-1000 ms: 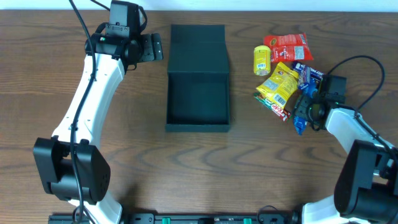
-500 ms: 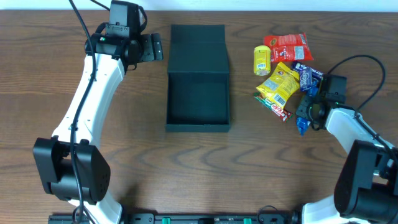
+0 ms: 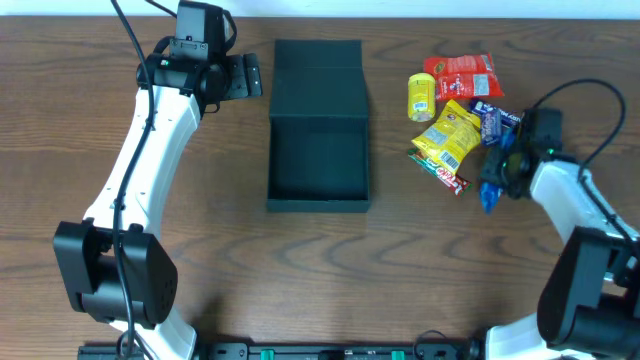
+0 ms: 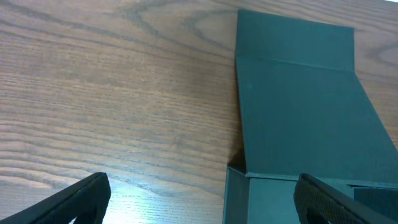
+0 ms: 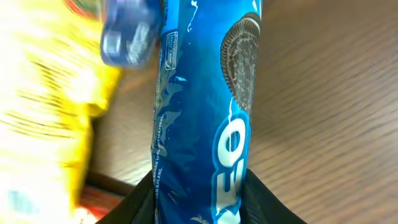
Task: Pack container
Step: 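Grasp the blue Oreo pack with the right gripper, then carry the Oreo pack with the right gripper over the box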
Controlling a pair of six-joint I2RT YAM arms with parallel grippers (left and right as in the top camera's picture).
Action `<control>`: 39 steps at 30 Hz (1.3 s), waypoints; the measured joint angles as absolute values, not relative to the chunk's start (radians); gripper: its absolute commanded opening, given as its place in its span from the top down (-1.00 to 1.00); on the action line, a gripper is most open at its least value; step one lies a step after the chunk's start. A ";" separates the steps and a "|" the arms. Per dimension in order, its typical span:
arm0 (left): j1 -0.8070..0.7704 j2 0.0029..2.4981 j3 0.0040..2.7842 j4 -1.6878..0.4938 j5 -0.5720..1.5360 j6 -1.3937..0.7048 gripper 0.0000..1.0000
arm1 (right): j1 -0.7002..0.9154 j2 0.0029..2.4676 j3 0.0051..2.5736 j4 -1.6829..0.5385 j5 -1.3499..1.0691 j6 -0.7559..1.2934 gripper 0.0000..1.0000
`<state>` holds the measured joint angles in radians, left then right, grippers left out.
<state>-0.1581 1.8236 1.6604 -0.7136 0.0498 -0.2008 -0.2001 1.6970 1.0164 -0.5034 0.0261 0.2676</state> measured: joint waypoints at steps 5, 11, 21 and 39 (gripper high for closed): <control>-0.158 1.824 1.660 -0.713 0.050 -0.201 -0.91 | -0.200 1.674 1.208 -0.654 0.020 0.252 0.77; -0.158 1.824 1.660 -0.713 0.049 -0.201 -0.91 | -0.179 1.582 1.363 -0.725 0.020 0.221 0.78; -0.130 1.824 1.660 -0.706 0.049 -0.184 -0.91 | 0.037 1.488 1.419 -0.664 -0.059 0.242 0.85; 0.112 1.824 1.660 -0.752 0.054 -0.226 -0.91 | 0.464 1.640 1.419 -0.612 -0.392 -0.231 0.81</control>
<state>0.1123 1.8236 1.6604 -0.7525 0.0540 -0.2264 0.4644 1.6402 1.4185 -0.6125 -0.3923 -0.2310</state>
